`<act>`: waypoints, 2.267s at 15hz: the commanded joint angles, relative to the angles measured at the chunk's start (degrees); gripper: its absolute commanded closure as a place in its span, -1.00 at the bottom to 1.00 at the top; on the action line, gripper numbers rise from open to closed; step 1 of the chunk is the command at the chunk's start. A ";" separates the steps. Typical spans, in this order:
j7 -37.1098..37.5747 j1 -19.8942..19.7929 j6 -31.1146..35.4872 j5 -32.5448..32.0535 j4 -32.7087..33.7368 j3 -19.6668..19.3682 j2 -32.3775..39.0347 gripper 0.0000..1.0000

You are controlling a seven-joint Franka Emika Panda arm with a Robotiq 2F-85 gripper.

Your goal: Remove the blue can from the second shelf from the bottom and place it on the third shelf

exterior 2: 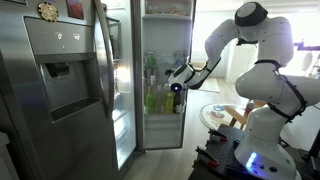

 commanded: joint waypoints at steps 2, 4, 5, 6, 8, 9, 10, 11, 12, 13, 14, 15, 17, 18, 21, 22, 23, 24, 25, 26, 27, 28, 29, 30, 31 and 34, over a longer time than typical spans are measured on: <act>-0.43 -11.44 13.07 3.24 -2.62 10.14 -9.45 0.08; 1.81 -10.75 21.32 7.85 -1.36 8.84 -16.47 0.08; -1.58 -15.51 23.04 7.50 -1.17 13.29 -14.71 0.08; -1.70 -16.65 26.24 8.55 -0.61 14.02 -16.77 0.08; 0.45 -14.82 33.30 11.92 0.89 11.49 -23.97 0.08; 0.26 -15.14 36.16 12.93 1.56 11.45 -25.60 0.08; 0.37 -14.10 39.44 14.16 2.53 9.78 -27.85 0.08; -2.00 -19.51 40.01 14.02 2.71 14.89 -25.99 0.08; -2.05 -19.69 42.68 14.91 3.63 14.45 -27.94 0.08; -2.66 -20.68 45.08 16.03 4.70 14.92 -29.65 0.08; -3.04 -21.18 46.85 16.87 5.35 15.02 -30.91 0.08; -3.41 -21.57 48.65 17.91 6.14 14.92 -32.39 0.08; -4.50 -22.08 52.22 19.77 7.73 14.13 -34.79 0.08; -4.76 -22.28 53.81 20.56 8.48 13.68 -35.90 0.08; -5.87 -22.25 57.80 23.19 10.29 12.07 -39.28 0.08; -6.51 -22.07 59.07 24.03 10.78 11.33 -40.23 0.08; -6.78 -21.80 60.13 25.05 11.27 10.53 -41.34 0.08; -6.87 -21.57 61.09 25.63 11.65 9.72 -42.20 0.08; -7.13 -21.30 61.85 26.44 11.92 8.92 -43.29 0.08; -7.23 -20.99 62.51 27.32 12.19 8.11 -44.47 0.08; -7.41 -20.69 63.25 28.03 12.39 7.30 -45.39 0.08; -7.49 -20.32 63.79 28.69 12.53 6.44 -46.33 0.08; -7.67 -19.96 64.63 29.54 12.71 5.60 -47.31 0.08; -11.53 -9.20 61.39 30.06 12.12 -3.79 -43.37 0.08; -11.89 -6.83 61.59 30.68 11.91 -6.42 -44.44 0.08; -15.18 7.76 60.84 32.35 11.15 -20.21 -45.32 0.08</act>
